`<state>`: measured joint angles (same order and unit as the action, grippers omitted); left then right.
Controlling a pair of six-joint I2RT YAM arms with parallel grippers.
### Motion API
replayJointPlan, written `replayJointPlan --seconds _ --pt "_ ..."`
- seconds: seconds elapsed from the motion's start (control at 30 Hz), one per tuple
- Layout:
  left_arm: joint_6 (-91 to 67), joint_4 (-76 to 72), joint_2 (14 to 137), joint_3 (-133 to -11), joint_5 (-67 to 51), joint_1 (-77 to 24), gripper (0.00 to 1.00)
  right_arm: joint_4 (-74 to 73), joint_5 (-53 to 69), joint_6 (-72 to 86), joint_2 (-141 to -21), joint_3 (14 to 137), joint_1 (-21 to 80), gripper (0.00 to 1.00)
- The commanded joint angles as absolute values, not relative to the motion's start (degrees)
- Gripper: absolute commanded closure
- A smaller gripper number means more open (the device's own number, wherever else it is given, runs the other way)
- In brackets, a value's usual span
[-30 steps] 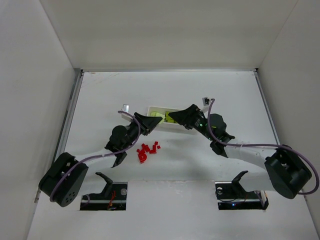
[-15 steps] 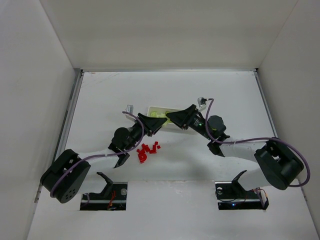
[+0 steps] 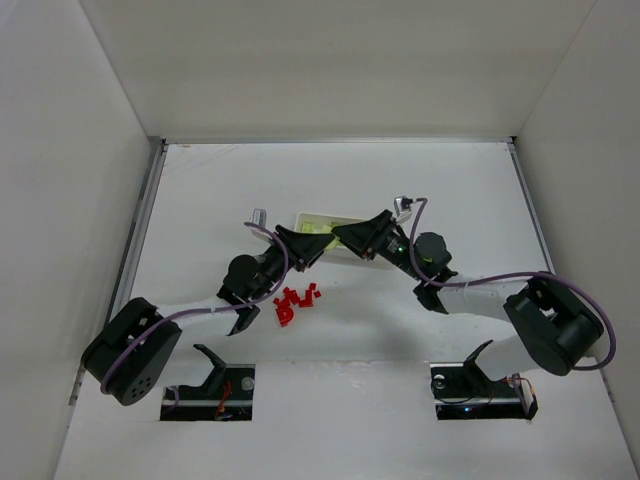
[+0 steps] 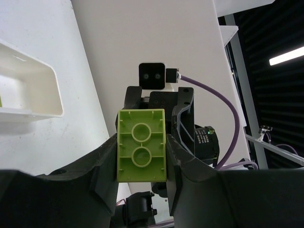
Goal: Sort the legos into containers by color
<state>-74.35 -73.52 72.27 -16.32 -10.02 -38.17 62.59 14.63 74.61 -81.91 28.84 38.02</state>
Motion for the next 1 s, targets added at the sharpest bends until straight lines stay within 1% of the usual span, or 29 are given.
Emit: replayJointPlan --seconds 0.0,0.1,0.2,0.27,0.37,0.4,0.57,0.67,0.87,0.97 --pt "-73.5 -81.0 72.2 -18.8 -9.8 -38.3 0.75 69.5 15.6 75.6 -82.1 28.1 38.6 0.48" --pt "-73.2 -81.8 71.8 -18.4 -9.4 -38.1 0.75 69.6 15.6 75.8 -82.7 27.8 38.8 0.48" --pt "-73.4 -81.8 72.2 -18.6 -9.8 -37.8 0.75 70.0 15.3 76.1 -82.9 27.6 38.8 0.52" --pt "-73.2 -81.8 72.1 -18.4 -9.5 -37.9 0.75 70.1 15.3 76.1 -83.1 27.7 39.0 0.58" --pt "-72.7 -81.7 71.8 -17.8 -9.1 -38.2 0.71 70.3 15.1 76.2 -83.4 27.8 39.1 0.62" --pt "-72.6 -81.1 71.7 -17.8 -8.9 -38.2 0.69 70.3 15.0 76.3 -83.2 27.7 39.1 0.63" --pt "-71.9 -80.5 71.1 -16.6 -8.5 -37.6 0.52 69.8 14.2 75.6 -82.3 27.2 38.6 0.64" --pt "-71.7 -80.2 71.3 -16.3 -8.3 -37.0 0.46 69.2 14.2 75.3 -82.3 27.0 38.0 0.64" --pt "-70.8 -79.9 70.9 -15.6 -7.6 -36.3 0.46 68.8 14.0 74.6 -83.0 26.5 37.3 0.64" --pt "-71.0 -79.5 71.8 -16.0 -8.0 -35.5 0.52 68.8 13.9 74.4 -82.9 26.5 37.0 0.63"
